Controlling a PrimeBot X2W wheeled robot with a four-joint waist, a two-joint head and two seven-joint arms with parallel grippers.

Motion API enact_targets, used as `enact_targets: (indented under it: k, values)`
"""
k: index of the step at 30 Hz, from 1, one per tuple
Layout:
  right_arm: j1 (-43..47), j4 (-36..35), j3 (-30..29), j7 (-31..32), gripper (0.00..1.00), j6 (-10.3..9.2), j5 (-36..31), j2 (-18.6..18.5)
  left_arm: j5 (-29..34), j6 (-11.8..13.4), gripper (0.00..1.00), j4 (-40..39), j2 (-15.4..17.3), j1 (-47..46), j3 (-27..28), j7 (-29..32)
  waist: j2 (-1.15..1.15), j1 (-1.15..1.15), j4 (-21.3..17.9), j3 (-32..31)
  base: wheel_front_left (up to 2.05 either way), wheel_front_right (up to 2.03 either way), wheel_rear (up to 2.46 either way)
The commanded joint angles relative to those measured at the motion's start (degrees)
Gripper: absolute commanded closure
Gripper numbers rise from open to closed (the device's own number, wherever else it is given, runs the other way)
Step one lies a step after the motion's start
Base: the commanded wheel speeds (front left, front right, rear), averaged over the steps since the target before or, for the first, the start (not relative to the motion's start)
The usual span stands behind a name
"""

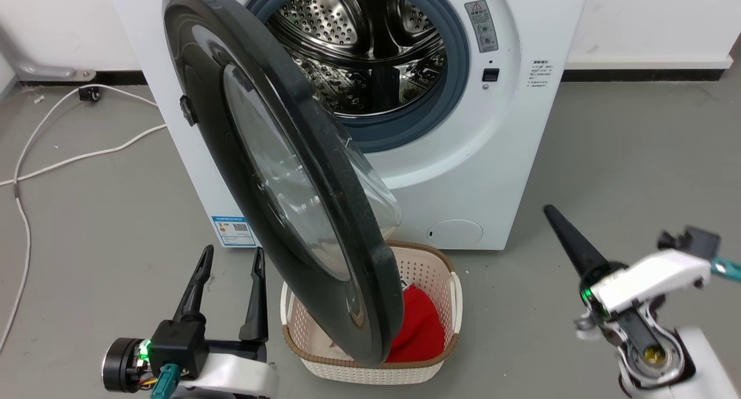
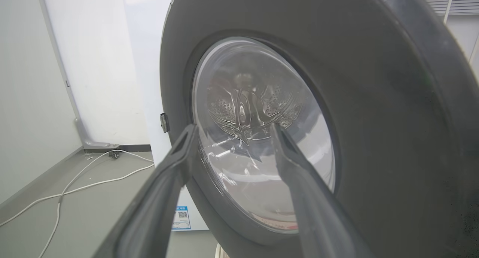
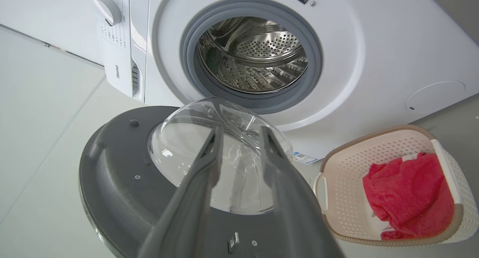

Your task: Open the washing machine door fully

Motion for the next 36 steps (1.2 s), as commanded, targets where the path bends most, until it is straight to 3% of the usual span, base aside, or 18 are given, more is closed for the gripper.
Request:
enact_targets:
  k: [1,10,13,20,26,36]
  values:
    - [1.9,-1.13,-0.61,-2.46,0.0,0.0,-1.87,-0.24,0.06,-0.04,0.0,0.11,0.0,0.59,0.27,-0.14,0.0,0.01,-0.12,-0.21,0.0,0.0,0.0]
    - [10.14,-1.82,-7.82,-22.43,0.0,0.0,-24.33,2.36,0.07,-0.21,0.0,0.46,-0.01,1.09,1.53,-0.14,0.0,0.01,-0.74,-0.5,0.0,0.0,0.0]
    - [10.51,-3.94,-11.17,-25.38,0.0,0.0,-37.26,1.78,0.29,-0.44,0.0,0.48,-0.01,0.95,2.18,-0.14,0.0,0.01,-1.02,-0.47,0.0,0.0,0.0]
    - [13.97,-16.24,-14.26,-26.54,0.0,-0.01,-63.99,5.25,0.96,-0.56,0.0,0.09,-0.01,0.3,3.08,-0.14,0.0,0.01,-1.3,-0.37,0.0,0.0,0.0]
    - [18.7,-21.6,-12.15,-25.75,0.0,-0.01,-72.8,6.57,1.29,-0.89,0.0,-0.02,-0.01,-0.02,3.31,-0.14,0.0,0.01,-1.26,-0.23,0.0,0.0,0.0]
    - [21.18,-19.16,-10.24,-25.63,0.0,-0.02,-70.88,6.69,1.63,-0.92,0.0,0.15,-0.01,-0.31,3.47,-0.14,0.0,0.01,-1.44,0.08,0.0,0.0,0.0]
